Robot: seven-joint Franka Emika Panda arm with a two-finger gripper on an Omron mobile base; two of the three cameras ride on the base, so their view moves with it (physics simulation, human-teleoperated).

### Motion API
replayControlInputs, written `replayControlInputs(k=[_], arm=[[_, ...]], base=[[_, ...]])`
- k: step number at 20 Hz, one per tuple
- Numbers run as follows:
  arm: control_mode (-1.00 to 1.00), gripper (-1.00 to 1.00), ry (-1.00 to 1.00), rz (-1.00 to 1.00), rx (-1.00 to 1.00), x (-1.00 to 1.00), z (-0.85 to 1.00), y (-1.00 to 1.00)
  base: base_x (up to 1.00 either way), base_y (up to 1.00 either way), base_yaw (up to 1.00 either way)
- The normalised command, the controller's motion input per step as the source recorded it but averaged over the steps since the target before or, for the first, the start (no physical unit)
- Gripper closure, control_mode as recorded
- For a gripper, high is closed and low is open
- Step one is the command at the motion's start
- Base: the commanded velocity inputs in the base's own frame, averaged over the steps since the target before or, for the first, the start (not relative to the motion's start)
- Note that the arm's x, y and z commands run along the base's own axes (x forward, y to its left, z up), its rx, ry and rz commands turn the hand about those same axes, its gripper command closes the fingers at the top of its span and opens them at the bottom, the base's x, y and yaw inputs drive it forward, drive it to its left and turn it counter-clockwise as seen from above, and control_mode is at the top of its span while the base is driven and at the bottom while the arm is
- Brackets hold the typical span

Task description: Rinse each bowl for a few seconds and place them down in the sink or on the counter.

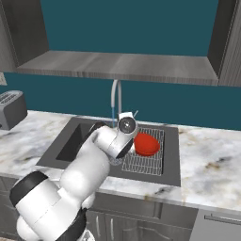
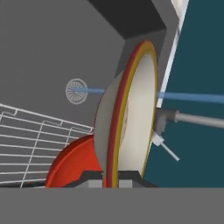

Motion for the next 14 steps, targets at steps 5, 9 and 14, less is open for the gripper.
replayControlInputs(k=[5, 9, 14], arm=[[-1.0, 1.0, 0.0, -0.02, 0.03, 0.45, -0.2, 0.27], [-1.0, 1.0, 0.0, -0.02, 0.04, 0.45, -0.21, 0.24], [-1.0, 1.0, 0.0, -0.02, 0.03, 0.49, -0.22, 0.21]], base=[[0.0, 0.0, 0.0], [0.0, 0.0, 0.0], [0.0, 0.0, 0.0]])
